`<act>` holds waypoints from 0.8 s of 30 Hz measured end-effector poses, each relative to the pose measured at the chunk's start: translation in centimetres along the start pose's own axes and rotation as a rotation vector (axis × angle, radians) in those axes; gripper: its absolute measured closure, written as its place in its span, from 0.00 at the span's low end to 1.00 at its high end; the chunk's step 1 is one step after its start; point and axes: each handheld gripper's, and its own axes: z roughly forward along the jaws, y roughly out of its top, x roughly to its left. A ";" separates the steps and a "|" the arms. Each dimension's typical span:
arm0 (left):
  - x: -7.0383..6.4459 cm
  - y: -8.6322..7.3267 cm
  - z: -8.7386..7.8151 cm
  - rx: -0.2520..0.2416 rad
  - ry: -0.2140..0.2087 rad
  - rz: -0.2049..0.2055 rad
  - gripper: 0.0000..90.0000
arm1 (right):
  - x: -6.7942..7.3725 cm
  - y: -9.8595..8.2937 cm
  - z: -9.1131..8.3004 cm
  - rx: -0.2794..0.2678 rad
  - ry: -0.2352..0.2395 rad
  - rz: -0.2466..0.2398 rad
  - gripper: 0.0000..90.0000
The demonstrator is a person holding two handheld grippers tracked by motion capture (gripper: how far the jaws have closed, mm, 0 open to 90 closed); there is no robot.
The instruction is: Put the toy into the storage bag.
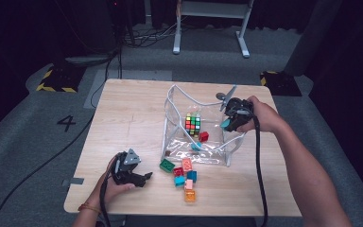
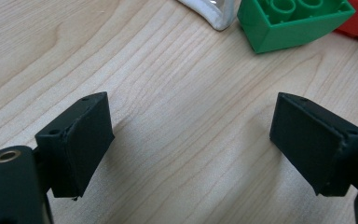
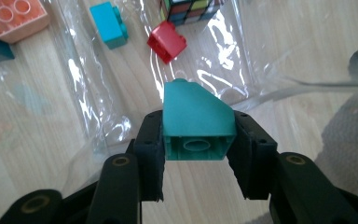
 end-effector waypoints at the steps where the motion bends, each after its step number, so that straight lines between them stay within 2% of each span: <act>1: 0.0 0.0 0.0 0.000 0.000 -0.001 0.15 | 0.0 -0.1 -0.1 0.009 0.008 0.004 0.65; 2: 0.0 0.0 0.0 -0.001 0.000 -0.001 0.15 | 0.1 -0.2 -0.1 0.028 0.011 0.004 0.65; 3: 0.0 0.0 0.0 -0.001 0.000 -0.001 0.15 | 0.4 -0.3 -0.3 0.057 0.009 0.038 0.65; 6: 0.0 0.0 0.0 0.000 0.000 -0.001 0.15 | 0.7 -0.2 -0.4 0.066 -0.005 0.035 0.65; 7: 0.0 0.0 0.0 0.000 0.000 -0.001 0.15 | 0.7 -0.2 -0.3 0.061 -0.006 0.021 0.65; 8: 0.0 0.0 0.0 0.000 0.000 -0.001 0.15 | 0.5 -0.2 -0.2 0.037 -0.018 -0.025 0.65; 11: 0.0 0.0 0.0 0.000 0.000 -0.001 0.15 | 0.6 -0.2 -0.2 0.031 -0.016 -0.021 0.65; 13: 0.0 0.0 0.0 0.000 0.001 0.000 0.15 | 0.6 -0.3 -0.5 -0.003 -0.014 -0.017 0.64; 15: 0.0 0.0 0.0 -0.001 0.000 -0.001 0.15 | 0.9 -0.5 -0.9 -0.021 -0.005 0.019 0.64; 16: 0.0 0.0 0.0 -0.001 0.000 -0.001 0.15 | 0.7 -0.6 -1.0 -0.072 -0.006 -0.012 0.63; 17: 0.0 0.0 0.0 -0.001 0.000 -0.001 0.15 | 0.7 -0.6 -1.0 -0.072 -0.006 -0.012 0.63; 18: 0.0 0.0 0.0 -0.001 0.001 -0.001 0.15 | 0.8 -0.8 -1.4 -0.110 -0.009 -0.003 0.61; 20: 0.0 0.0 0.0 0.000 0.001 -0.001 0.15 | 1.0 -0.9 -1.6 -0.121 -0.004 0.015 0.60; 21: 0.0 0.0 0.0 -0.001 0.001 -0.001 0.15 | 1.1 -1.2 -2.1 -0.175 0.000 0.024 0.59; 22: 0.0 0.0 0.0 -0.001 0.001 -0.001 0.15 | 1.1 -1.2 -2.1 -0.175 0.000 0.024 0.59; 24: 0.0 0.0 0.0 -0.001 0.000 0.000 0.15 | 1.3 -1.6 -2.5 -0.227 -0.002 0.031 0.56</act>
